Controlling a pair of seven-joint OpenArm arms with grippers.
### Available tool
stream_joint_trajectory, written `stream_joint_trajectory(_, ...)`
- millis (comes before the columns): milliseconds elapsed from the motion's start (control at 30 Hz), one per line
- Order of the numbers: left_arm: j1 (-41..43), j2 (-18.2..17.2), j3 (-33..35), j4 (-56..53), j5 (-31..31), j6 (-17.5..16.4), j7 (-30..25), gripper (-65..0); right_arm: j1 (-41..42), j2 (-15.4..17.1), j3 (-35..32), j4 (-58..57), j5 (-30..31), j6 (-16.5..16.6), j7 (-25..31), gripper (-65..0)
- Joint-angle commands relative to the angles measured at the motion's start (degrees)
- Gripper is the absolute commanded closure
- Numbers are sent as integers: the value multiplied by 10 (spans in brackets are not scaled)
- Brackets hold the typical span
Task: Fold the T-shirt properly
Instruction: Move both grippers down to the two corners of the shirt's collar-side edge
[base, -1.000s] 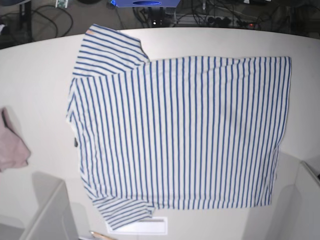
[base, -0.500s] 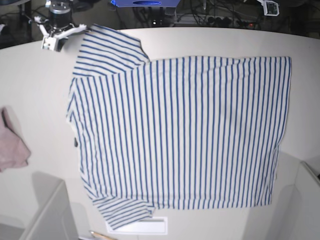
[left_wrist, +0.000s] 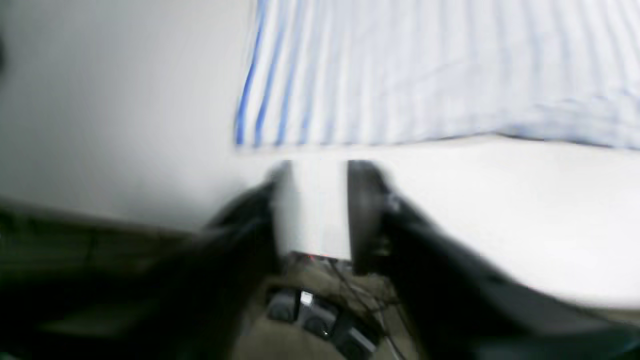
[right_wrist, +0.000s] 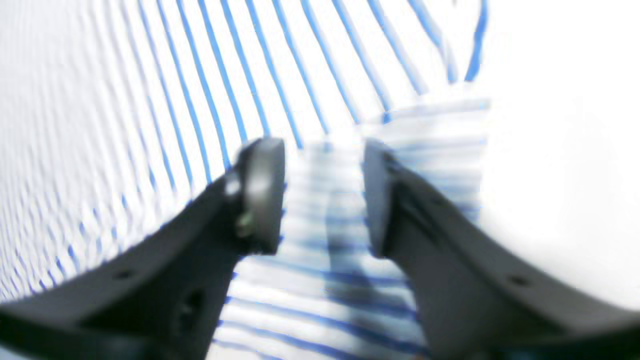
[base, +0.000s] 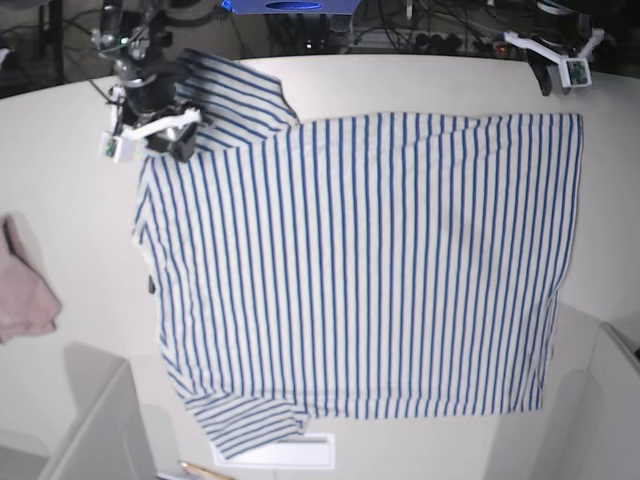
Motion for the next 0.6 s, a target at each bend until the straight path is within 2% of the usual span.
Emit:
stream_joint_trajectory(0, -9, -16, -25, 11, -41, -3, 7, -313, 4, 4, 13, 6, 26, 2, -9, -273)
stream_joint_trajectory(33, -21, -27, -47, 7, -90, -21, 37, -369, 9, 8, 26, 5, 45, 1, -21, -267)
stream_joint_trajectory(100, -41, -50, -101, -3, -181, -88, 85, -428, 24, 10, 50, 4, 59, 1, -44, -267)
stream_joint_trajectory(167, -58, -60, -155, -15, -245, -168, 120, -434, 38, 11, 76, -1, 59, 1, -73, -272)
stream_joint_trajectory(233, -78, -58, -200, -15, -256, -230, 144, -434, 53, 11, 111, -17, 60, 1, -103, -273)
stream_joint_trajectory(300, -100, -57, -235, -17, -244, -261, 175, -434, 65, 11, 144, -31, 61, 2, -125, -278)
stream_joint_trajectory(400, -131, -49, -274, -33, -228, -287, 223, -436, 70, 12, 166, -46, 60, 2, -146, -309)
stream_joint_trajectory(500, -147, -35, -308, -61, -227, -324, 237, -436, 67, 28, 163, -70, 60, 2, -151, -314)
stream_joint_trajectory(567, -147, -33, -314, -76, -227, -332, 237, -436, 66, 31, 154, -97, 61, 3, -150, -314)
